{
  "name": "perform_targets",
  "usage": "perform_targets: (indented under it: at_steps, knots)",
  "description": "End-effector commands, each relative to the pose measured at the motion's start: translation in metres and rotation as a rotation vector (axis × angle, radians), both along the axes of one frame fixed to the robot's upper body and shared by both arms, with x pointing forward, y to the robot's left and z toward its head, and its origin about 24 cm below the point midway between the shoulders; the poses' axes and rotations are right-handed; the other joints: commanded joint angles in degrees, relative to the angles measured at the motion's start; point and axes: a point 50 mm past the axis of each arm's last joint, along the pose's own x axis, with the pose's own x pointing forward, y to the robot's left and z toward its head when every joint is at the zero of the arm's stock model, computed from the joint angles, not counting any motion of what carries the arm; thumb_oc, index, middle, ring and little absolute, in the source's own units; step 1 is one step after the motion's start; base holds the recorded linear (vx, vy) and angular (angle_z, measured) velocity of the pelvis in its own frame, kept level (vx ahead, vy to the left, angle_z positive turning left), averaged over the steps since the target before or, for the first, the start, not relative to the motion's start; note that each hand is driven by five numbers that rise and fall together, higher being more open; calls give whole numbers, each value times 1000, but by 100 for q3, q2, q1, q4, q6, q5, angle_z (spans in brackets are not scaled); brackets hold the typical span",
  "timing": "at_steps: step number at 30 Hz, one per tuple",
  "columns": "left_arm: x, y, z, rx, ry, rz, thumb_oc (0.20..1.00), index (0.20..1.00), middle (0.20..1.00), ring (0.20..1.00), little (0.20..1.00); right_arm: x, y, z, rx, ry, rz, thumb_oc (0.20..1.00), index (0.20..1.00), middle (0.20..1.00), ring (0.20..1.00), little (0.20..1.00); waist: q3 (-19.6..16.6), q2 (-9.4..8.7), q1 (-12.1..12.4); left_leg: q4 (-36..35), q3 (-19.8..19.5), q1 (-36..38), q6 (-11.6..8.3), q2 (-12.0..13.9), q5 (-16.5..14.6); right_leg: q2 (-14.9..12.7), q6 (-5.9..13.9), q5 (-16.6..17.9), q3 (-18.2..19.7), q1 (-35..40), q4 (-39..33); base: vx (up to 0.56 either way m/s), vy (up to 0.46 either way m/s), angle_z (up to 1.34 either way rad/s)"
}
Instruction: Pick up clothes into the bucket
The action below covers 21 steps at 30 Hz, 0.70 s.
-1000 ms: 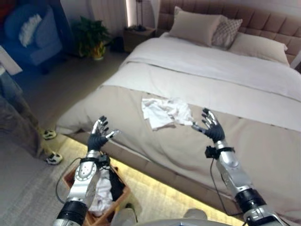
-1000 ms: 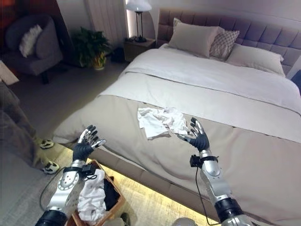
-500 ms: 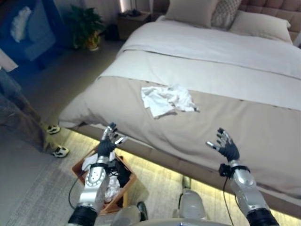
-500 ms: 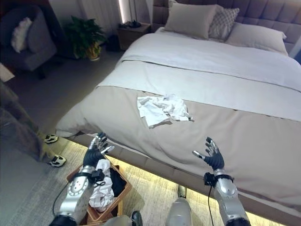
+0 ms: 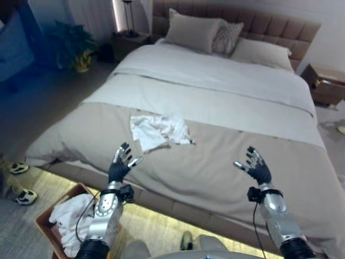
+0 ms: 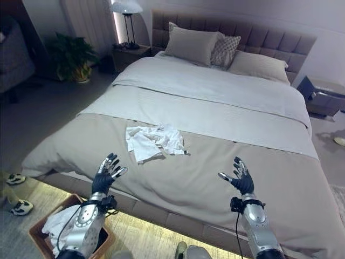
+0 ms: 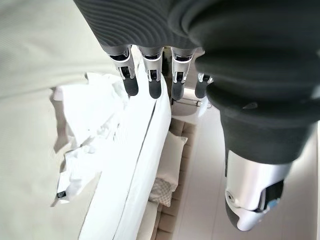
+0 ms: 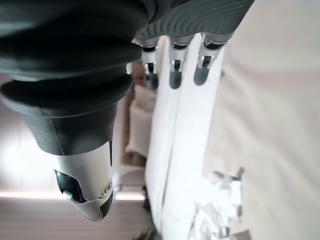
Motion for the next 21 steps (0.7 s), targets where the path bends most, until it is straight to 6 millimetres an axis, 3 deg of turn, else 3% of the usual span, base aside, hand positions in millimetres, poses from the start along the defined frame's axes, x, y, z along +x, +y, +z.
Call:
perform_targets:
  at_steps: [1,3,6,11,13,14,15,16,18,19,21]
  knots:
    - [3,11,21,27,-105,15,1000,1000,1000,1000,1000,18,4,30,-40,-145,61,1000,1000,1000,1000,1000,223,-42,140,-658,-48,154,54,-139,356,-308,663,833,553,466,-678,200,93,-21]
    - [-4,15,14,16,-80,44,1000,1000,1000,1000,1000,18,4,31,-50,-151,59,1000,1000,1000,1000,1000,237,90,268,-1244,-224,60,-80,-151,758,-226,693,739,683,668,-747,288,118,-38]
    - [-11,18,8,-9,-57,52,1000,1000,1000,1000,1000,16,5,28,-67,-136,77,1000,1000,1000,1000,1000,125,192,269,-1870,-186,589,69,-184,655,-220,748,624,771,722,-657,239,133,-44]
    - [-12,23,12,-3,-70,57,1000,1000,1000,1000,1000,14,6,25,-36,-121,80,1000,1000,1000,1000,1000,85,197,267,-1831,86,833,236,-305,459,-433,878,570,873,783,-470,204,129,-27]
    - [-11,25,15,-4,-81,57,1000,1000,1000,1000,1000,16,9,26,-63,-119,99,1000,1000,1000,1000,1000,125,174,319,-1806,211,902,380,-392,336,-587,966,657,920,682,-38,164,142,-19]
    - [-9,27,20,20,-93,52,1000,1000,1000,1000,1000,21,13,31,-67,-138,119,1000,1000,1000,1000,1000,197,181,354,-1767,300,960,534,-480,197,-760,1048,832,916,443,569,131,141,-16]
    - [-9,27,20,20,-94,53,1000,1000,1000,1000,1000,21,13,31,-67,-139,119,1000,1000,1000,1000,1000,198,173,361,-1760,311,956,540,-489,193,-770,1055,822,931,426,592,150,156,-21]
    - [-7,27,25,39,-111,38,1000,1000,1000,1000,1000,26,16,37,-90,-162,128,1000,1000,1000,1000,1000,311,190,341,-1714,265,978,645,-579,140,-843,1077,1114,1051,186,1106,58,63,-11]
    - [-5,27,28,51,-122,27,1000,1000,1000,1000,1000,30,18,41,-103,-179,130,1000,1000,1000,1000,1000,372,192,346,-1681,241,967,664,-593,101,-879,1062,1176,1109,60,1292,78,8,4]
    - [-2,27,32,69,-138,14,1000,1000,1000,1000,1000,37,22,46,-108,-194,138,1000,1000,1000,1000,1000,435,190,363,-1667,186,949,631,-590,35,-1041,1058,1258,1092,-89,1137,75,-50,8]
    - [1,26,35,73,-149,3,1000,1000,1000,1000,1000,42,23,49,-111,-205,139,1000,1000,1000,1000,1000,475,196,349,-1658,133,904,576,-573,14,-1100,1065,1265,1088,-161,905,20,-129,4]
